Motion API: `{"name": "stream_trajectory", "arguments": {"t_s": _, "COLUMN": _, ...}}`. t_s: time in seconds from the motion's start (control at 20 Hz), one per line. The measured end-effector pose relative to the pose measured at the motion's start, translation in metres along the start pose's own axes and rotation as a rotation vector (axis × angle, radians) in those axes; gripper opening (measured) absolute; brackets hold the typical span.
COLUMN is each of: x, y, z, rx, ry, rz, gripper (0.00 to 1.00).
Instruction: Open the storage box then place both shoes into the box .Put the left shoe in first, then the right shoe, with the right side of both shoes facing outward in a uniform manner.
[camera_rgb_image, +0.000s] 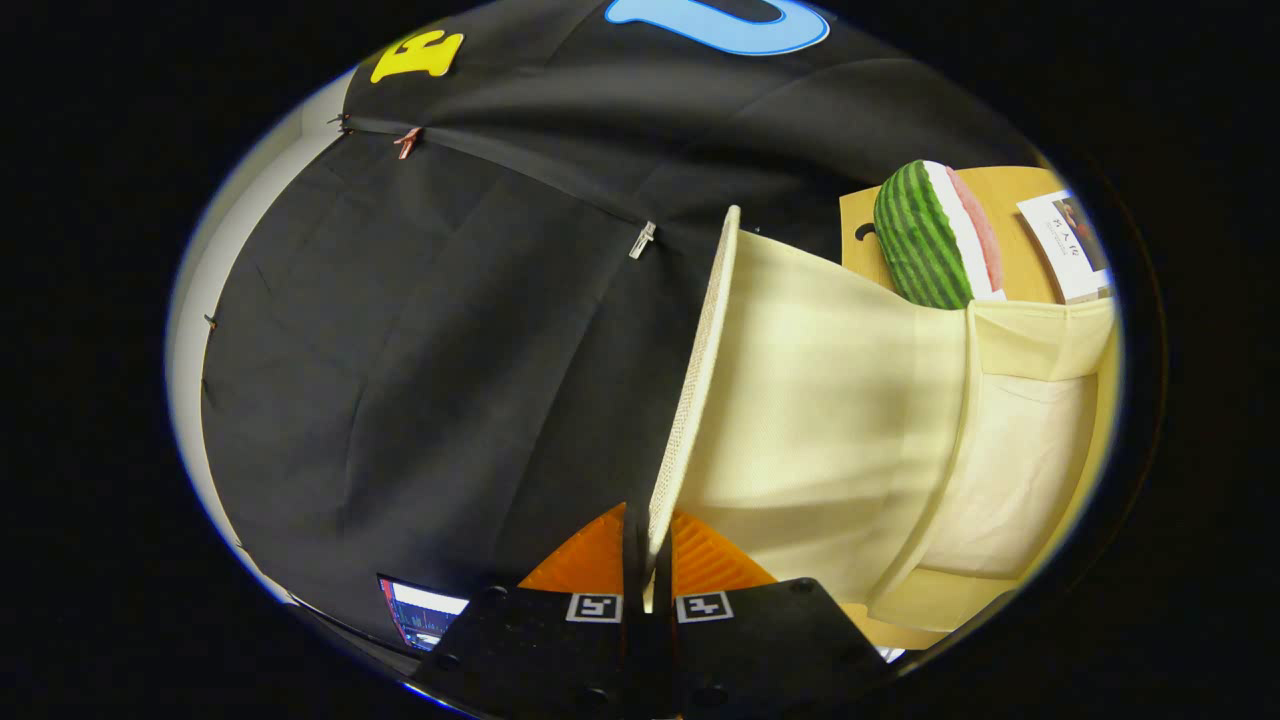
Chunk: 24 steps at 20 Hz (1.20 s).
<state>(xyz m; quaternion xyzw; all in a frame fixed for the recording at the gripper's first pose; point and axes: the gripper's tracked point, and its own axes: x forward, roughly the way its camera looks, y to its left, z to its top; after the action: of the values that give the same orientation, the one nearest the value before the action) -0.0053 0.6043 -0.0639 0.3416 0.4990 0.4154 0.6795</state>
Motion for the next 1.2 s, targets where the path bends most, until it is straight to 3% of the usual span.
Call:
{"name": "stream_trajectory", "arguments": {"t_s": 0.25, "x": -0.026, "y": -0.024, "z": 0.022, "rx": -0.122, "ry": -0.078, "rz": -0.100, "gripper": 0.99}}
{"name": "stream_trajectory", "arguments": {"t_s": 0.4, "x": -0.068, "y": -0.036, "z": 0.047, "rx": -0.258, "ry": -0.169, "rz": -0.181, "gripper": 0.98}}
{"name": "stream_trajectory", "arguments": {"t_s": 0.65, "x": -0.161, "y": -0.076, "z": 0.083, "rx": -0.453, "ry": -0.298, "rz": -0.385, "gripper": 0.98}}
{"name": "stream_trajectory", "arguments": {"t_s": 1.0, "x": -0.289, "y": -0.163, "z": 0.099, "rx": -0.519, "ry": -0.408, "rz": -0.686, "gripper": 0.98}}
{"name": "stream_trajectory", "arguments": {"t_s": 1.2, "x": -0.332, "y": -0.229, "z": 0.080, "rx": -0.523, "ry": -0.354, "rz": -0.802, "gripper": 0.99}}
